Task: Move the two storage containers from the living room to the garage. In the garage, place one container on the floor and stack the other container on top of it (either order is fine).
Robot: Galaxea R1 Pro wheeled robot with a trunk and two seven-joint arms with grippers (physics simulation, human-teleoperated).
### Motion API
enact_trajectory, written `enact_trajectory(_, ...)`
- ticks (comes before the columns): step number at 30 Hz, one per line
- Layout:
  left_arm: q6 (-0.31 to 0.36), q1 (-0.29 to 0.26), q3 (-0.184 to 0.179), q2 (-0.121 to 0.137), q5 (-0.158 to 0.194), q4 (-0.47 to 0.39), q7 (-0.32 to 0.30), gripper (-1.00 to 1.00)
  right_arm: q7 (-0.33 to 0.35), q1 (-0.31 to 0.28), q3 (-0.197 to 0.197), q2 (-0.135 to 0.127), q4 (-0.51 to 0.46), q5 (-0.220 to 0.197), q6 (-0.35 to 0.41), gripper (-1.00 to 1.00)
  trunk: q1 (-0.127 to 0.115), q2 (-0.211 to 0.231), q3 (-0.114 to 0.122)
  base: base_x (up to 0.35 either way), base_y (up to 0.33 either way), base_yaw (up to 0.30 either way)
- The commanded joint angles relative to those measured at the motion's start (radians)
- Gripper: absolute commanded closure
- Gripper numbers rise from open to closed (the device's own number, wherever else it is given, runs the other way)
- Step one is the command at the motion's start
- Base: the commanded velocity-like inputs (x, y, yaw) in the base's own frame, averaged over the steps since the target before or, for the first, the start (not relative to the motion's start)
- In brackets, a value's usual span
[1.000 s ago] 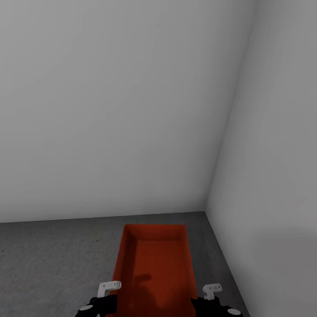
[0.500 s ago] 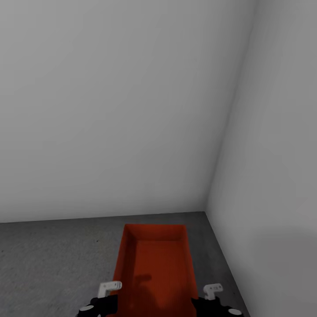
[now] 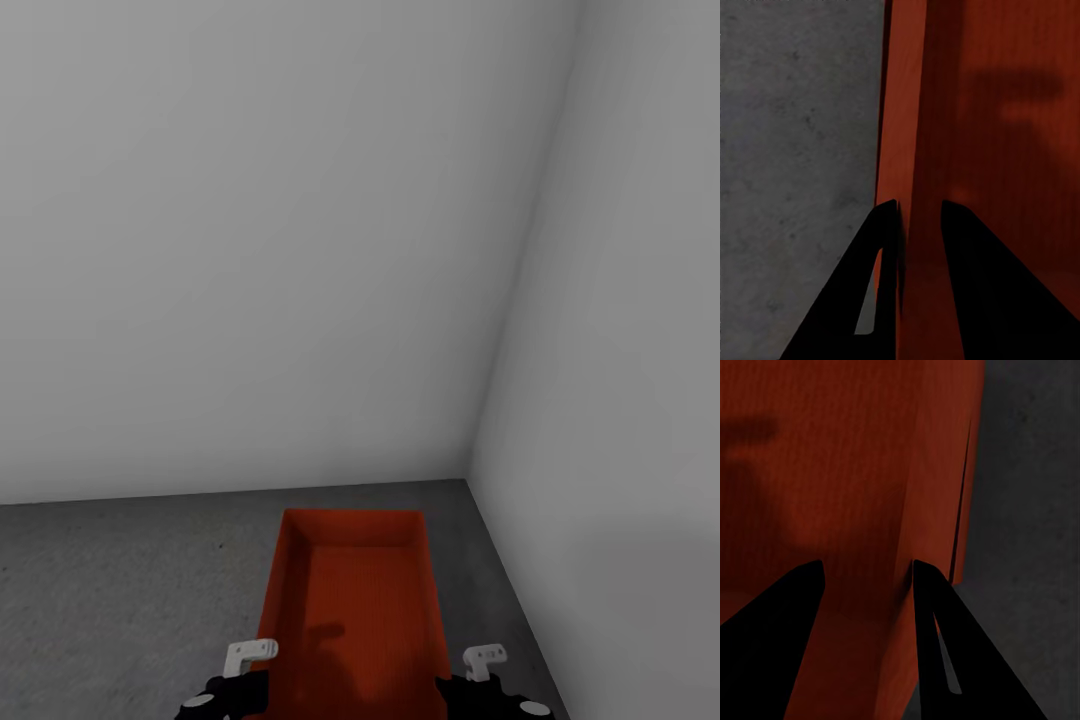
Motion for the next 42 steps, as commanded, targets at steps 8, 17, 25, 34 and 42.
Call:
enact_trajectory(8, 0.000, 0.000, 0.016, -0.071, -0.007, -0.080, 0.003, 1.00, 0.016, 0.000, -0.018, 0.011, 0.003, 0.022, 0.001, 1.00, 0.000, 0.000, -0.001, 0.000, 0.000, 0.000)
enact_trajectory(17, 0.000, 0.000, 0.016, -0.072, -0.007, -0.080, 0.003, 1.00, 0.016, 0.000, -0.018, 0.011, 0.003, 0.022, 0.001, 1.00, 0.015, -0.028, -0.014, 0.000, 0.000, 0.000)
enact_trajectory(25, 0.000, -0.001, 0.016, -0.072, -0.007, -0.080, 0.003, 1.00, 0.015, 0.000, -0.018, 0.011, 0.003, 0.022, 0.001, 1.00, 0.015, -0.028, -0.014, 0.000, 0.000, 0.000)
enact_trajectory(34, 0.000, 0.000, 0.016, -0.072, -0.007, -0.080, 0.003, 1.00, 0.010, 0.000, -0.018, 0.011, 0.003, 0.022, 0.001, 1.00, 0.031, -0.056, -0.026, 0.000, 0.000, 0.000)
enact_trajectory(42, 0.000, -0.001, 0.016, -0.072, -0.007, -0.080, 0.003, 1.00, 0.009, 0.000, -0.017, 0.011, 0.003, 0.022, 0.001, 1.00, 0.031, -0.056, -0.026, 0.000, 0.000, 0.000)
